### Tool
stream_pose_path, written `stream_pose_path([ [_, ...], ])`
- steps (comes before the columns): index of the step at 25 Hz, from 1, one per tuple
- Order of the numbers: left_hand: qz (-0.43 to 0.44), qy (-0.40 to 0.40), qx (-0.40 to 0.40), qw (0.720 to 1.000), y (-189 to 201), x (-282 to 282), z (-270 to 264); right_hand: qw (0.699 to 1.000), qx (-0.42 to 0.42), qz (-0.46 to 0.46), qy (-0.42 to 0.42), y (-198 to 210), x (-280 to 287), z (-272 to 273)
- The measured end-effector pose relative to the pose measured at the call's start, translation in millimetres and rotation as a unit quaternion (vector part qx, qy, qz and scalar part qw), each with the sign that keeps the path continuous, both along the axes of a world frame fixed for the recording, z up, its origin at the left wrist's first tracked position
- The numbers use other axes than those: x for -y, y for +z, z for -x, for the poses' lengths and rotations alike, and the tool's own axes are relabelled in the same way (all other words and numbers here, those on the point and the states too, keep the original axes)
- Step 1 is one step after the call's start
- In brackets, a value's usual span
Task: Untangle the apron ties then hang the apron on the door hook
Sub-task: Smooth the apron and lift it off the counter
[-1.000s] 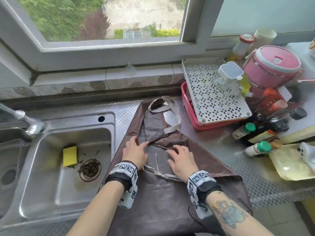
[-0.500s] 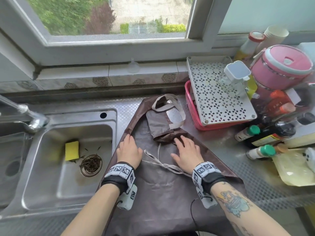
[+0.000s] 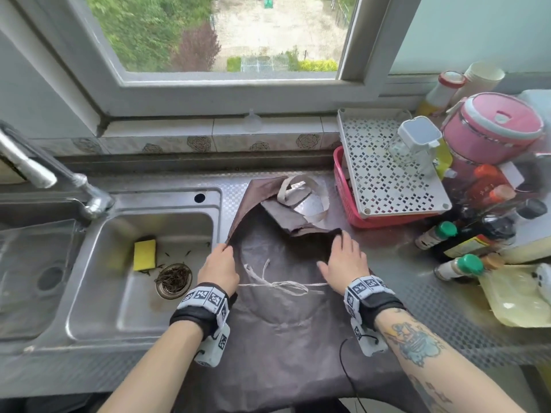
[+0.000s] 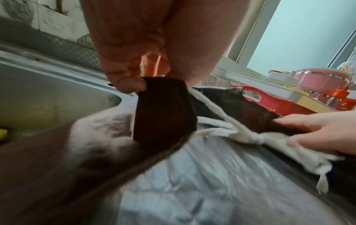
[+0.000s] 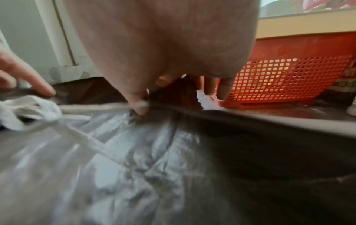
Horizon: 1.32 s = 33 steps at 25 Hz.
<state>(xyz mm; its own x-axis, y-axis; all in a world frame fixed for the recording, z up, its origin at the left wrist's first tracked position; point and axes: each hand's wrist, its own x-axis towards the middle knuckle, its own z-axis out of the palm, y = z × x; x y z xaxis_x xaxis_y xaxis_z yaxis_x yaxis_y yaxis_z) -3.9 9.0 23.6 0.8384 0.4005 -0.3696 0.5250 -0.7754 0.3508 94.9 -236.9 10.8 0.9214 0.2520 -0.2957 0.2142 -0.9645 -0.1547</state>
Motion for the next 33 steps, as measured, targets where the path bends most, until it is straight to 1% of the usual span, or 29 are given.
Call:
stream_pose_path([
  [1, -0.01, 0.006, -0.028, 1.0, 6, -3, 7, 0.998, 0.021, -0.051, -0.024, 8, -1, -2],
  [3, -0.025, 0.005, -0.085, 0.996, 15, -8, 18, 0.983, 0.053, -0.161, -0.07, 21, 0, -8],
  [4, -0.031, 0.001, -0.109, 0.994, 19, -11, 23, 0.977, 0.053, -0.193, -0.08, 27, 0, -10],
  [8, -0.021, -0.012, -0.188, 0.982, 22, -25, 30, 0.978, 0.034, -0.192, -0.077, 35, 0, -8],
  [9, -0.005, -0.009, -0.189, 0.982, 21, -28, 29, 0.978, 0.031, -0.194, -0.076, 36, 0, -7],
  [11, 0.032, 0.003, -0.164, 0.986, 20, -31, 27, 0.982, 0.01, -0.178, -0.065, 35, -2, -4],
  [12, 0.04, 0.006, -0.144, 0.989, 18, -31, 26, 0.986, -0.006, -0.155, -0.053, 35, -2, -2],
  [14, 0.046, 0.011, -0.095, 0.994, 14, -29, 24, 0.997, -0.025, -0.076, -0.015, 36, -8, 3],
  [15, 0.047, 0.011, -0.073, 0.996, 15, -26, 25, 0.999, -0.014, -0.038, 0.009, 38, -14, 5],
  [16, 0.049, 0.009, -0.057, 0.997, 18, -22, 26, 0.999, 0.007, -0.022, 0.032, 41, -22, 7],
  [17, 0.055, 0.008, -0.048, 0.997, 23, -17, 28, 0.997, 0.033, -0.033, 0.058, 45, -33, 10],
  [18, 0.061, 0.006, -0.044, 0.997, 29, -12, 30, 0.993, 0.04, -0.071, 0.084, 48, -47, 13],
  [19, 0.061, 0.001, -0.038, 0.997, 35, -5, 33, 0.986, 0.017, -0.128, 0.103, 53, -63, 16],
  [20, 0.055, -0.007, -0.034, 0.998, 42, 0, 37, 0.975, -0.038, -0.191, 0.104, 54, -81, 15],
  [21, 0.047, -0.017, -0.025, 0.998, 49, 4, 40, 0.959, -0.108, -0.248, 0.084, 55, -101, 14],
  [22, 0.04, -0.031, -0.013, 0.999, 54, 8, 44, 0.937, -0.183, -0.296, 0.039, 55, -119, 12],
  [23, 0.035, -0.046, -0.004, 0.998, 59, 8, 47, 0.904, -0.243, -0.352, -0.03, 60, -137, 11],
  [24, 0.035, -0.061, 0.002, 0.998, 63, 7, 51, 0.856, -0.28, -0.419, -0.12, 64, -152, 6],
  [25, 0.037, -0.081, 0.009, 0.996, 68, 8, 55, 0.788, -0.297, -0.498, -0.21, 68, -160, -2],
  [26, 0.039, -0.107, 0.015, 0.993, 73, 6, 59, 0.709, -0.306, -0.569, -0.284, 77, -165, -10],
  [27, 0.045, -0.128, 0.019, 0.991, 79, 3, 63, 0.636, -0.311, -0.623, -0.333, 88, -168, -18],
  [28, 0.055, -0.143, 0.023, 0.988, 83, 0, 66, 0.587, -0.319, -0.656, -0.351, 98, -167, -26],
  [29, 0.072, -0.154, 0.025, 0.985, 86, -3, 67, 0.562, -0.328, -0.675, -0.347, 108, -162, -34],
  [30, 0.094, -0.163, 0.035, 0.981, 87, -9, 68, 0.554, -0.332, -0.687, -0.334, 116, -158, -38],
  [31, 0.121, -0.177, 0.057, 0.975, 90, -15, 69, 0.553, -0.336, -0.693, -0.319, 125, -153, -39],
  [32, 0.156, -0.189, 0.082, 0.966, 93, -19, 70, 0.559, -0.33, -0.694, -0.31, 135, -148, -37],
  [33, 0.206, -0.188, 0.102, 0.955, 95, -23, 69, 0.562, -0.313, -0.698, -0.313, 147, -143, -33],
])
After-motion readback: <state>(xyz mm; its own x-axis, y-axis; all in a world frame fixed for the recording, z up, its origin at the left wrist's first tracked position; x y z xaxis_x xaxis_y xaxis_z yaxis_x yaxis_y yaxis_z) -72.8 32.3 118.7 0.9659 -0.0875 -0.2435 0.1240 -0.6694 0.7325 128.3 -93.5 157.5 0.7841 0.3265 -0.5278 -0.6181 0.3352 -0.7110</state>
